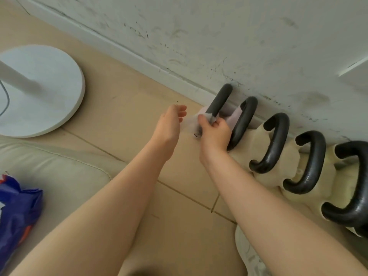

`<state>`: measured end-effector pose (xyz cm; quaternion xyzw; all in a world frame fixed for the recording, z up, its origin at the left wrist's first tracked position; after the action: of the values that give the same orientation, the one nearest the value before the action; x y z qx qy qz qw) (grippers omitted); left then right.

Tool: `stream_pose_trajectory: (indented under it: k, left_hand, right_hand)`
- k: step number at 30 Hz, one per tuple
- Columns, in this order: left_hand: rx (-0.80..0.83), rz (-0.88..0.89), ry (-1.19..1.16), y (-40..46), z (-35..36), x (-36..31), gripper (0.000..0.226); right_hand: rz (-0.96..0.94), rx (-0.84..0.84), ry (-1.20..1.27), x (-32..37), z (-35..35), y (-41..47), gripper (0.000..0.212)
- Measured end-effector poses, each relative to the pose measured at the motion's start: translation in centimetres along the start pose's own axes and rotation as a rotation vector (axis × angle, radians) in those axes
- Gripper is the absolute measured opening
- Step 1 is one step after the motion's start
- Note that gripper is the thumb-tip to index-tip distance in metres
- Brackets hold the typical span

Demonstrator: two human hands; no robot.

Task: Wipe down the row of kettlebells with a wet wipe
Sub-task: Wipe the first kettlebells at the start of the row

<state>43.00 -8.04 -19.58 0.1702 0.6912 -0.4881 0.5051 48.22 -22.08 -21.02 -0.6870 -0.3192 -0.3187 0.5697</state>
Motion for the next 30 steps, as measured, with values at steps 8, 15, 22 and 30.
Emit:
stream_pose_trajectory:
  k: [8, 15, 22, 30]
  left_hand:
    - [-0.063, -0.037, -0.001, -0.3, -0.8, -0.2, 0.033]
    - [-0.045, -0.010, -0.003, -0.1, -0.3, -0.5, 0.034]
    - [-0.028, -0.018, -0.008, -0.1, -0.3, 0.2, 0.037]
    - [0.056, 0.138, 0.326, -0.1, 0.4, -0.1, 0.036]
  right_hand:
    - [-0.030, 0.042, 0.022, -0.8, 0.9, -0.1, 0.024]
    - [0.085, 0.018, 0.014, 0.4, 0.4, 1.1, 0.023]
    - [0.012, 0.029, -0.040, -0.6, 1.0, 0.0, 0.026]
    - [-0.099, -0.021, -0.270, 1.9, 0.5, 2.7, 0.035]
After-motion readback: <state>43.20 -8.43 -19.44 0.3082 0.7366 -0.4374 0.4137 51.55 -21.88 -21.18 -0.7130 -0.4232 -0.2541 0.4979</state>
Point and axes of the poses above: each hand's wrist, its own y-axis towards the middle knuckle, its own z-axis out of the palm, x = y × z, the point moved 10 cm from there along y, towards the middle knuckle, and after that the axes turned 7 degrees about z, right-handed, at the moved point
